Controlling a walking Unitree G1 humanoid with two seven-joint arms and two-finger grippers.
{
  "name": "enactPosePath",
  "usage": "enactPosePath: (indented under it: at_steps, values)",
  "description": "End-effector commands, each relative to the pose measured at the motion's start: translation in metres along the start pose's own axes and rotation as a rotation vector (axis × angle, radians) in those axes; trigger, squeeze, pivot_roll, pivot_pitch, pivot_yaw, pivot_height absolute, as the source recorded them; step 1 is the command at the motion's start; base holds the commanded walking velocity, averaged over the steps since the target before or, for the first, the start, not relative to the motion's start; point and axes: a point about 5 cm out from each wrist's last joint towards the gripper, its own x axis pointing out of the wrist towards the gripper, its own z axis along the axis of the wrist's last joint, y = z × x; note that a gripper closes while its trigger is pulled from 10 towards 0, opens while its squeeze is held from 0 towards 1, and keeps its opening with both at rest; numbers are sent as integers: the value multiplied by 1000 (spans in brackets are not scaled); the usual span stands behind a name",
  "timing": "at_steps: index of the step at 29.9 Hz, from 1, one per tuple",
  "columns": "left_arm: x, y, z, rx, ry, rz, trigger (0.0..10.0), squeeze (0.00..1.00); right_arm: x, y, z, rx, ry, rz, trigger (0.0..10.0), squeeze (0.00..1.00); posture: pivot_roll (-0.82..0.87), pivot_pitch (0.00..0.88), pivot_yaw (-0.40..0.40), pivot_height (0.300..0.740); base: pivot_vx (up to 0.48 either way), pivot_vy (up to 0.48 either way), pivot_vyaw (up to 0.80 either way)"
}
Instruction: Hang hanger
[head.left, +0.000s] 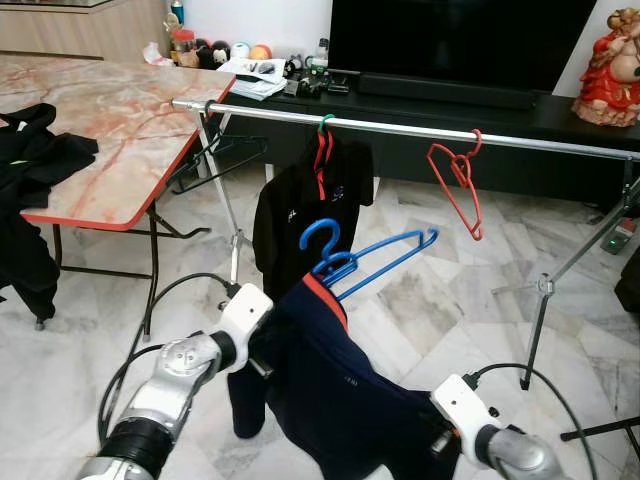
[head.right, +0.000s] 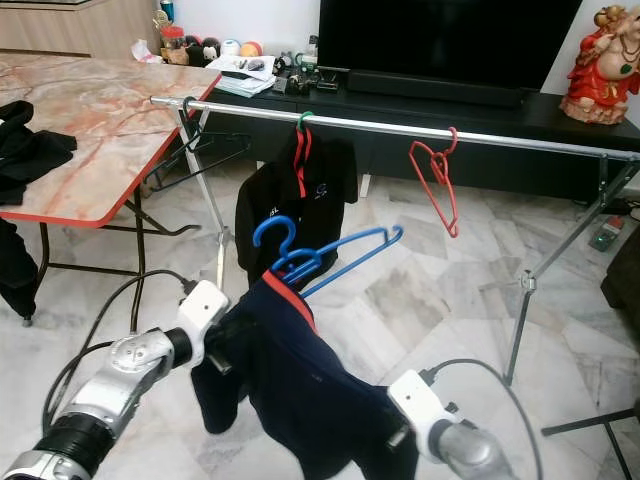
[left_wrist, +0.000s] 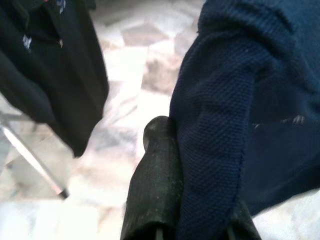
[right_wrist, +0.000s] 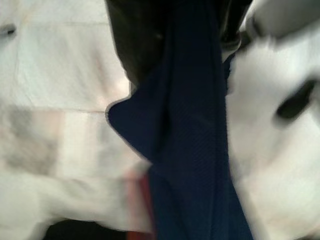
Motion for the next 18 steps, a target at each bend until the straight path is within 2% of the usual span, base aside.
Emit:
enactPosePath:
  at_steps: [1,6,10,13,16,18]
  values:
    - [1,-2,0,44,3,-12,0,0,-4,7,0,-104,30,122,10000,1000,-35,68,-52,740,0,0,0]
    - [1,-5,-7,41,30,-9,0,0,-28,-5,0,-283,97,271,10000,1000,-43,68,-54,740,0,0,0]
    - [2,-5,-10,37,43,4,0,0,-34,-20,6,-277,101,216,10000,1000,-41,67,-55,740,0,0,0]
    - [2,-9,-12,57,55,-34,0,0,-41,-32,21,-269,28,184,10000,1000,-43,66,-54,740,0,0,0]
    - [-2,-19,-19,110,96,-170,0,0,-50,-41,44,-273,-79,182,10000,1000,-44,65,-55,740,0,0,0]
    - [-3,-22,-23,135,121,-220,0,0,-52,-42,51,-288,-106,203,10000,1000,-45,64,-55,740,0,0,0]
